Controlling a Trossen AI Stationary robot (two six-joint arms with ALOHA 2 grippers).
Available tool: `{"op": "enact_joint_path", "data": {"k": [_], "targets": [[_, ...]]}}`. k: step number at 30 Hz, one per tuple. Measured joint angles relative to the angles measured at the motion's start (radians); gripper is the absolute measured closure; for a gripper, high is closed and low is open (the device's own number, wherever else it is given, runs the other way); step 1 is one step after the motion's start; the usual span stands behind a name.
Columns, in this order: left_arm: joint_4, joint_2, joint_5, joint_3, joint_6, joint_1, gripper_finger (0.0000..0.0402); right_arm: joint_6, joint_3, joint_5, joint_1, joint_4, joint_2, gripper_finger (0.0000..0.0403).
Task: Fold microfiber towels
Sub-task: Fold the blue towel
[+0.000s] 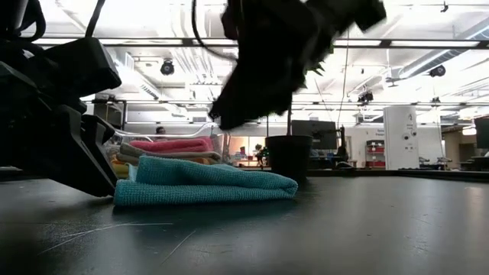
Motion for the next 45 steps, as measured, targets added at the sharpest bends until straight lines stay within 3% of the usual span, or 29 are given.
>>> {"op": "enact_joint_path", "data": {"k": [7, 11, 17, 25, 38, 45], "targets": [[-0.002, 0.0, -0.005, 0.0, 0.0, 0.0, 0.0309, -0.014, -0.163, -0.027, 0.014, 0.454, 0.069, 0.0165], [0.0, 0.0, -0.007, -0.002, 0.0, 0.0, 0.0309, -0.088, -0.169, -0.043, 0.047, 0.615, 0.127, 0.0166], [-0.002, 0.0, -0.01, -0.002, 0.0, 0.002, 0.0309, -0.2, -0.054, -0.019, 0.069, 0.593, 0.26, 0.0175], [-0.003, 0.0, -0.01, -0.002, 0.001, 0.002, 0.0309, -0.237, 0.024, 0.0, 0.062, 0.426, 0.277, 0.0186], [-0.003, 0.0, -0.01, -0.002, 0.003, 0.002, 0.0309, -0.235, 0.031, 0.001, 0.062, 0.399, 0.277, 0.0355], [-0.003, 0.0, -0.01, -0.002, 0.002, 0.002, 0.0309, -0.212, 0.068, 0.0, 0.063, 0.328, 0.27, 0.039]]}}
